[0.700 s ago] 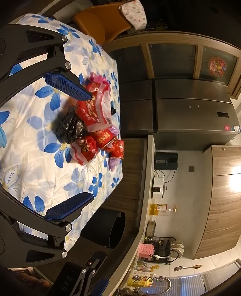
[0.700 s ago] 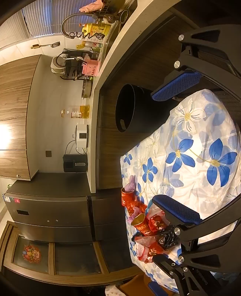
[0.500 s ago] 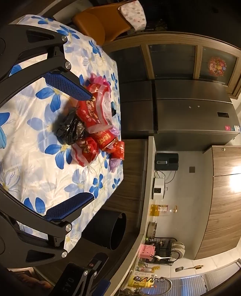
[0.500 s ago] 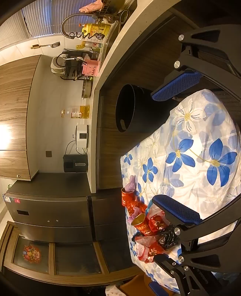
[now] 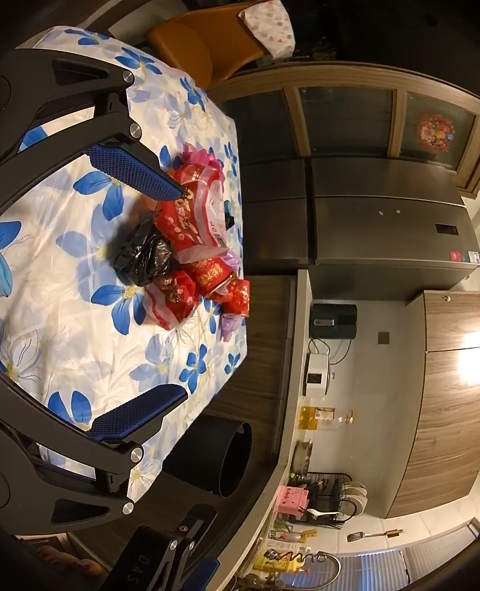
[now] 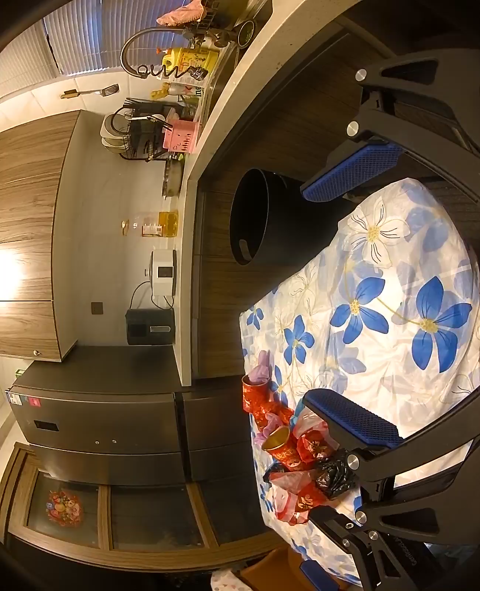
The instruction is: Collect trash
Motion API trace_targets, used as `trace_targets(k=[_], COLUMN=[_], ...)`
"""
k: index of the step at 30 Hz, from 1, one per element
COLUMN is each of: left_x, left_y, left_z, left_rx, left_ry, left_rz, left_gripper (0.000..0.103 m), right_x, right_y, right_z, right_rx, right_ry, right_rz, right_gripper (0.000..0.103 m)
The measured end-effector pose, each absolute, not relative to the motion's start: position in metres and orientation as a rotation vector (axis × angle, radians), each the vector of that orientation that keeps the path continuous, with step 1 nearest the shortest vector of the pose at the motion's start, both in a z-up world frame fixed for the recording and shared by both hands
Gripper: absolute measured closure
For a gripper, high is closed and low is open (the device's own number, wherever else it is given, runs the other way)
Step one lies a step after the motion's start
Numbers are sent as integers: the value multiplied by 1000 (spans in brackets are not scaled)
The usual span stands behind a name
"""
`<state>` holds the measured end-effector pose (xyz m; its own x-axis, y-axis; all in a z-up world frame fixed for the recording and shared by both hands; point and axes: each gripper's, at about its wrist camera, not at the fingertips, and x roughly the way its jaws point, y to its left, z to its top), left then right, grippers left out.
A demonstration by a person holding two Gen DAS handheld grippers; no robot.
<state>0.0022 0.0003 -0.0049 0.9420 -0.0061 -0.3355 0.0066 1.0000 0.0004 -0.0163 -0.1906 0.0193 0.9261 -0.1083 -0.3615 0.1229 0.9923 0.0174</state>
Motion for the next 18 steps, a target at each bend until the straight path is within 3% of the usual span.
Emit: trace_targets(k=[18], left_x=[3], left_y=[2], left_z=[-7], left_rx=[-8], left_ry=[343], left_rz=[-13], left_gripper=[5], right_x=[-16], right_y=[-190], right_z=[19], right_rx=[41], right_ry=[369], right_rz=[-119], right_gripper=[5])
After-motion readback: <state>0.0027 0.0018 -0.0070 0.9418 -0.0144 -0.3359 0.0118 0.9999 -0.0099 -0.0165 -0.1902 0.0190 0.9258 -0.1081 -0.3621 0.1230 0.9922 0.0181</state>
